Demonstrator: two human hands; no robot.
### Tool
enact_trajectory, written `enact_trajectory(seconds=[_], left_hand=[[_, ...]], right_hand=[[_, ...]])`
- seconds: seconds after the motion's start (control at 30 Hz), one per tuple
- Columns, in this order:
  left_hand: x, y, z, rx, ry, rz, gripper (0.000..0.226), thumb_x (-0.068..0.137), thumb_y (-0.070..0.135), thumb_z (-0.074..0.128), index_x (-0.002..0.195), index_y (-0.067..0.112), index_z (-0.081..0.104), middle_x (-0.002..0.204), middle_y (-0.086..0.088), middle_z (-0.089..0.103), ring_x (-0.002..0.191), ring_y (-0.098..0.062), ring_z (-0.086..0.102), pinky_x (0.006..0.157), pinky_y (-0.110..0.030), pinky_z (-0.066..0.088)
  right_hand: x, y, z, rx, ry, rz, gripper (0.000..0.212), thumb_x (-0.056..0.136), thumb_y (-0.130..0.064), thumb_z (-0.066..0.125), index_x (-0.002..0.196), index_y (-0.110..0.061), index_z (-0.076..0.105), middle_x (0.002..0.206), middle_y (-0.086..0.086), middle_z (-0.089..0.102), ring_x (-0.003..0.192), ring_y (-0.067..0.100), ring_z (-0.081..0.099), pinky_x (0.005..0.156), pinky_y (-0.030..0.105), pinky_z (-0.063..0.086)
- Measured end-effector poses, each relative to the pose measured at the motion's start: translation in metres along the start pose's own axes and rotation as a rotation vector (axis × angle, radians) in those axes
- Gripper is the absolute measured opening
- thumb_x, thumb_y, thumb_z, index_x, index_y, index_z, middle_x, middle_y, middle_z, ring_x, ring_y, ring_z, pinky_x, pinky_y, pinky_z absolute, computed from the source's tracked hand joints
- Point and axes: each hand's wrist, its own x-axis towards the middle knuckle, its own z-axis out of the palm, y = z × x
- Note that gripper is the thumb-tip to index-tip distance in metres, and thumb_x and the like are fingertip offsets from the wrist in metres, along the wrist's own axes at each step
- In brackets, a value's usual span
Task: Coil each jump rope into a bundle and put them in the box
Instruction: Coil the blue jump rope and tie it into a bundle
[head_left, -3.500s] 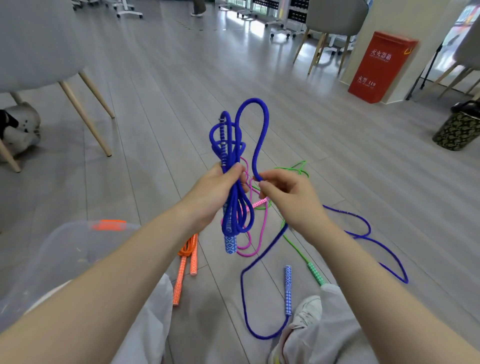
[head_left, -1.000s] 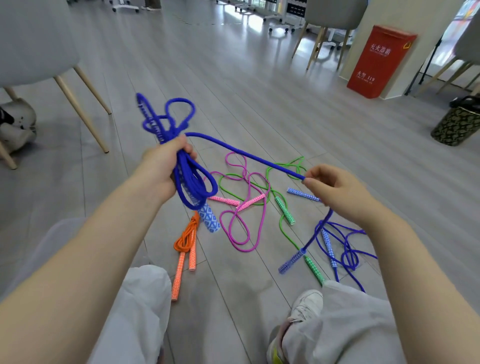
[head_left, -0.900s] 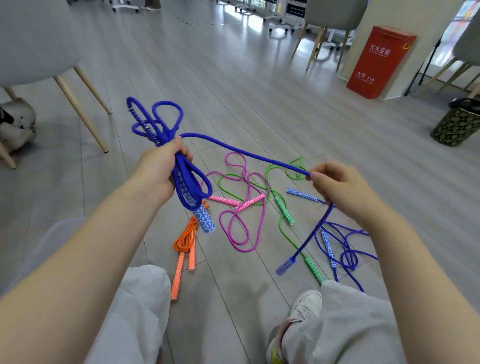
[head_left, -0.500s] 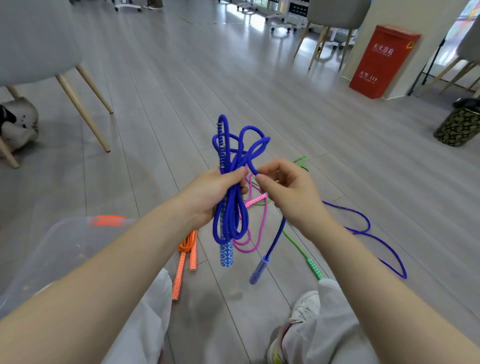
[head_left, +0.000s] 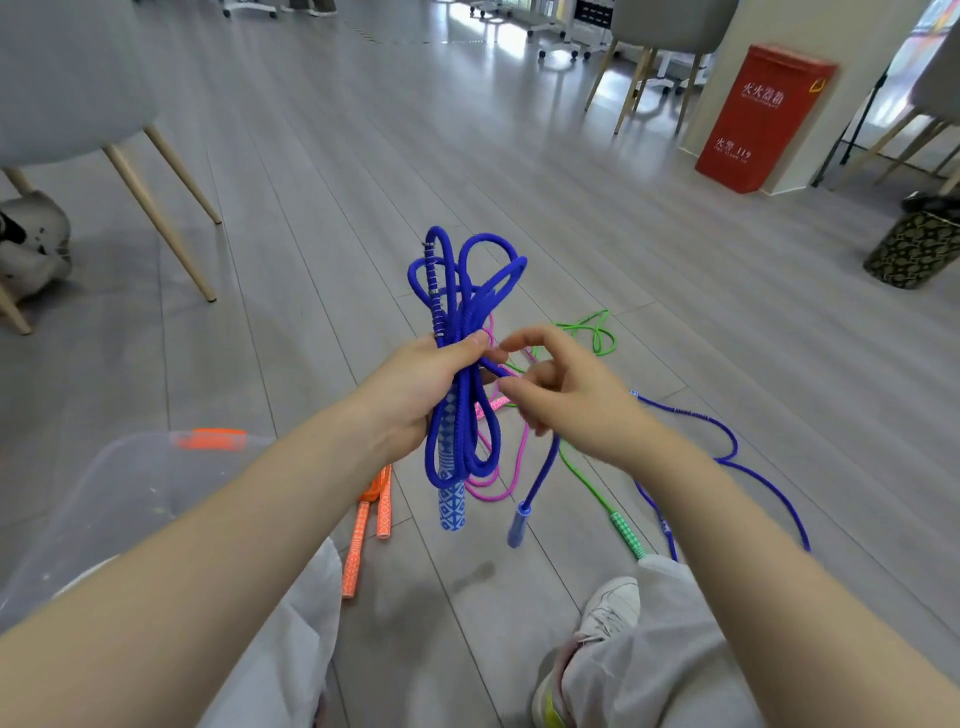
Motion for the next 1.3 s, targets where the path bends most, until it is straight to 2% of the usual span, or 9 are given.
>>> enact_trajectory(seconds=[0.23,0.4,0.5,0.63,0.83,0.93,1.0,1.1,1.3], left_hand=[[0.010,0.021,-0.022,-0.184,0.101,0.053,0.029,0.098,0.024,0.050,0.072,0.014,0.057,0.061,0.000,0.060,0.066,-0.018,0.059,0.058,-0.029,0.054],[0.021,0.030,-0.049,-0.331,0.325,0.067,0.031,0.098,0.023,0.050,0.069,0.015,0.051,0.050,0.005,0.057,0.055,-0.011,0.057,0.058,-0.025,0.052],[0.021,0.029,-0.055,-0.312,0.369,0.099,0.029,0.097,0.021,0.052,0.068,0.015,0.052,0.050,0.005,0.056,0.059,-0.013,0.057,0.066,-0.029,0.051],[0.013,0.031,-0.047,-0.066,0.332,0.207,0.024,0.096,0.024,0.052,0.075,0.015,0.055,0.055,0.006,0.059,0.058,-0.012,0.058,0.060,-0.027,0.050],[-0.017,0.030,-0.026,0.343,-0.149,0.336,0.013,0.097,0.021,0.053,0.085,0.024,0.058,0.073,0.009,0.063,0.069,-0.008,0.056,0.068,-0.026,0.048],[-0.030,0.012,-0.017,0.915,-0.405,0.413,0.005,0.096,0.028,0.055,0.097,0.031,0.052,0.086,0.013,0.060,0.072,0.006,0.052,0.070,-0.013,0.044],[-0.030,-0.010,-0.012,1.334,-0.506,0.470,0.013,0.096,0.036,0.052,0.106,0.031,0.046,0.101,0.010,0.055,0.087,0.001,0.054,0.079,-0.021,0.047],[-0.017,-0.045,-0.009,1.762,-0.459,0.529,0.021,0.097,0.035,0.049,0.113,0.024,0.041,0.112,0.002,0.049,0.096,-0.020,0.058,0.079,-0.042,0.053],[0.008,-0.048,-0.016,1.748,-0.159,0.427,0.024,0.099,0.030,0.043,0.116,0.012,0.041,0.117,-0.008,0.051,0.100,-0.027,0.059,0.083,-0.042,0.051]], right_hand=[[-0.006,0.016,-0.049,0.018,-0.126,0.135,0.014,0.095,-0.014,0.057,0.094,-0.003,0.065,0.063,0.002,0.053,0.063,0.016,0.051,0.070,0.031,0.047],[-0.013,0.023,-0.069,-0.030,-0.149,0.206,0.036,0.094,-0.012,0.055,0.065,-0.026,0.071,0.092,0.031,0.057,0.070,0.020,0.052,0.080,0.038,0.047],[-0.013,0.025,-0.071,-0.049,-0.137,0.234,0.024,0.095,-0.014,0.055,0.083,-0.017,0.075,0.072,0.014,0.050,0.067,0.018,0.049,0.071,0.036,0.048],[-0.009,0.029,-0.066,-0.187,-0.137,0.295,0.021,0.096,-0.017,0.054,0.090,-0.014,0.074,0.068,0.003,0.045,0.058,0.015,0.040,0.055,0.027,0.038],[0.006,0.051,-0.060,-0.399,-0.005,0.372,0.022,0.095,-0.023,0.052,0.093,-0.017,0.074,0.077,0.006,0.052,0.060,0.017,0.040,0.055,0.028,0.033],[0.013,0.059,-0.061,-0.325,0.077,0.341,0.014,0.090,-0.021,0.059,0.087,-0.014,0.071,0.075,0.006,0.055,0.066,0.017,0.045,0.058,0.028,0.036],[0.016,0.054,-0.065,-0.116,0.181,0.321,0.014,0.087,-0.025,0.061,0.080,-0.015,0.068,0.069,0.005,0.049,0.058,0.015,0.040,0.052,0.025,0.033],[0.012,0.031,-0.074,0.228,0.232,0.240,0.020,0.097,-0.015,0.052,0.085,-0.010,0.067,0.061,-0.001,0.038,0.046,0.008,0.028,0.044,0.019,0.023],[-0.022,-0.018,-0.058,0.455,-0.063,0.012,0.014,0.092,-0.009,0.056,0.089,-0.001,0.067,0.053,-0.006,0.035,0.047,0.008,0.022,0.046,0.021,0.015]])
